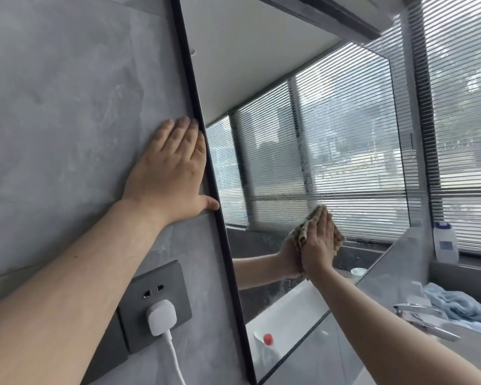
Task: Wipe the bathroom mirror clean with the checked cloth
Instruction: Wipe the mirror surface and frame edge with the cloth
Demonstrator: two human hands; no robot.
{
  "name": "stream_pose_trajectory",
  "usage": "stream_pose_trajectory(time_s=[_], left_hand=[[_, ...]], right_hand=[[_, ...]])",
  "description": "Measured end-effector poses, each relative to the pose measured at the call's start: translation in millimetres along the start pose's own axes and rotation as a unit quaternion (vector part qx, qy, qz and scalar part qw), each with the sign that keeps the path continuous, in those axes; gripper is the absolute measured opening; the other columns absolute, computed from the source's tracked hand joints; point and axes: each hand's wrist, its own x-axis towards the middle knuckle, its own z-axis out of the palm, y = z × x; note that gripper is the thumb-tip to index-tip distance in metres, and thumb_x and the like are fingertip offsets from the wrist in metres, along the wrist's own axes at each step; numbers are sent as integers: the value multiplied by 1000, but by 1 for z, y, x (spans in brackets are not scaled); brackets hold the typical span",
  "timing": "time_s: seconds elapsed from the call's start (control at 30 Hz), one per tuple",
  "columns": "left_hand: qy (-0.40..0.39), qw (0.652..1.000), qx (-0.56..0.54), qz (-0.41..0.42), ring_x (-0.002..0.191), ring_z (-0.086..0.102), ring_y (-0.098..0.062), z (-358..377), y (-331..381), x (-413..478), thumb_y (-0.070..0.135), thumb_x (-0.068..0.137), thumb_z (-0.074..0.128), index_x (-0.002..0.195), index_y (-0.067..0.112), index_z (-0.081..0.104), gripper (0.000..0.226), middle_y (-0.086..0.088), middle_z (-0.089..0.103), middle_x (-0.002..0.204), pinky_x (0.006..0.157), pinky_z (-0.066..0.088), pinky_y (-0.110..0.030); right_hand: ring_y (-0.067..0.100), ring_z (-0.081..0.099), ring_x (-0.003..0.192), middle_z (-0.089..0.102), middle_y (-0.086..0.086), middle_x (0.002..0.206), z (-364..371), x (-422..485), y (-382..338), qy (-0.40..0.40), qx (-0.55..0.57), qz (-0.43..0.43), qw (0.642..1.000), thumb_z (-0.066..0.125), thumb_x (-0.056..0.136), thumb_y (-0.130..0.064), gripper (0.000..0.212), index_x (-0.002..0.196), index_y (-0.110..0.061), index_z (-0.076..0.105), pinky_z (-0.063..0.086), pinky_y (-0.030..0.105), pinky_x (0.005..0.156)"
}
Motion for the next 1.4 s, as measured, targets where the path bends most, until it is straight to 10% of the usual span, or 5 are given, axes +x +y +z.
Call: stream_pose_trajectory(time_s=[0.6, 0.87, 1.0, 1.4], left_hand=[[-6, 1000, -27, -5, 153, 11, -31, -6, -1, -3, 89, 67, 44, 154, -3, 19, 129, -20, 18, 164, 125, 2, -45], [-4, 999, -40, -12, 153, 12, -28, -12, 0, -8, 88, 69, 49, 155, 0, 22, 126, -16, 19, 164, 125, 1, -42], [59, 996, -69, 14, 140, 42, -35, -3, -1, -12, 74, 61, 73, 134, -7, 53, 111, -22, 51, 144, 121, 19, -48], [-23, 1000, -18, -4, 154, 10, -30, 11, 23, -32, 96, 60, 42, 155, 0, 20, 137, -17, 17, 165, 124, 0, -50]], right_hand=[[13, 6, 153, 10, -3, 167, -21, -21, 1, -57, -63, 6, 996, 30, 103, -34, 61, 160, -21, 13, -3, 34, 124], [1, -19, 146, -7, -4, 164, -12, -95, -48, -114, -135, -223, 959, 12, 96, -41, 63, 152, -21, -8, -25, 17, 113], [-11, -29, 139, -7, -10, 159, -11, -110, -81, -133, -125, -306, 935, 20, 100, -37, 62, 155, -19, -2, -21, 16, 115], [-1, -17, 147, -16, -10, 165, -15, -101, -5, -155, -65, -45, 985, 17, 90, -47, 75, 157, -26, -10, -16, 22, 118]])
